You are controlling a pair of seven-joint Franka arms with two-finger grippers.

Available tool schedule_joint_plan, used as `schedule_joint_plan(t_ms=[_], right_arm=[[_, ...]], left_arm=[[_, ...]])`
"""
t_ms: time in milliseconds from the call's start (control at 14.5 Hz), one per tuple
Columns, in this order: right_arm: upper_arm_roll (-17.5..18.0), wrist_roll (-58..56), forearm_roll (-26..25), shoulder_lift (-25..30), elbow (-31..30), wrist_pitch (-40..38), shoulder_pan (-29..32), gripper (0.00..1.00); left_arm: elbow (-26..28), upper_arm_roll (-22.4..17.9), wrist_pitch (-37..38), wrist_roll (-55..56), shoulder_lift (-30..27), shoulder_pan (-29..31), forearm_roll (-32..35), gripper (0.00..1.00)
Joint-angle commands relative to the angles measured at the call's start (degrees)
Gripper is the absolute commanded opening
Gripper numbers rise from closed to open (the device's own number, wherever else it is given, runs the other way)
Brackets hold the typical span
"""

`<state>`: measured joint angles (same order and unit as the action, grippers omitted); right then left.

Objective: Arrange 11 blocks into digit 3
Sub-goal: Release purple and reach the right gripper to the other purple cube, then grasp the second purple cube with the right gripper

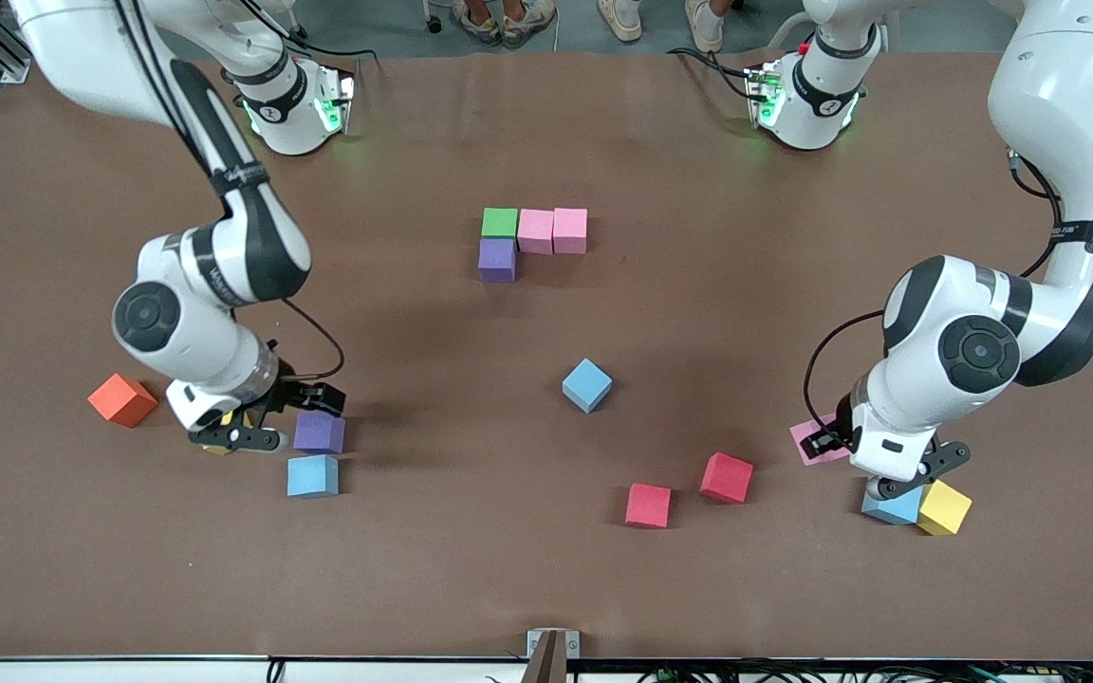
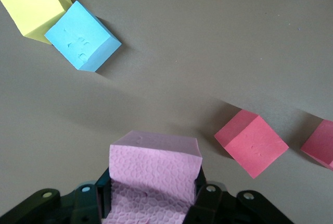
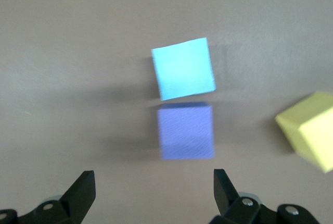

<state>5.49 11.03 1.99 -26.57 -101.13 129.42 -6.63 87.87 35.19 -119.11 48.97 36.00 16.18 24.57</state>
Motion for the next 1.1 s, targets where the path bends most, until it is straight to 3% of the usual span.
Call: schedule_joint_plan(t_ms=[0, 207, 1035], right_arm=[[1.19, -9.86, -0.94, -3.75, 2.08, -0.83, 2.58, 1.0], [1.19, -18.4, -0.94, -5.42, 2.43, -0.75, 2.15, 1.0], [-0.3, -15.78, -1.2, -10.43, 5.07, 0.13, 0.75, 1.0]], left_arm=[[0.37, 0.23, 0.99, -1.25, -1.02, 0.43, -1.11, 0.12], [0.37, 0.23, 0.9, -1.25, -0.93, 0.34, -1.11, 0.12], [0.46, 0.32, 0.9, -1.16, -0.93, 0.34, -1.11, 0.13]])
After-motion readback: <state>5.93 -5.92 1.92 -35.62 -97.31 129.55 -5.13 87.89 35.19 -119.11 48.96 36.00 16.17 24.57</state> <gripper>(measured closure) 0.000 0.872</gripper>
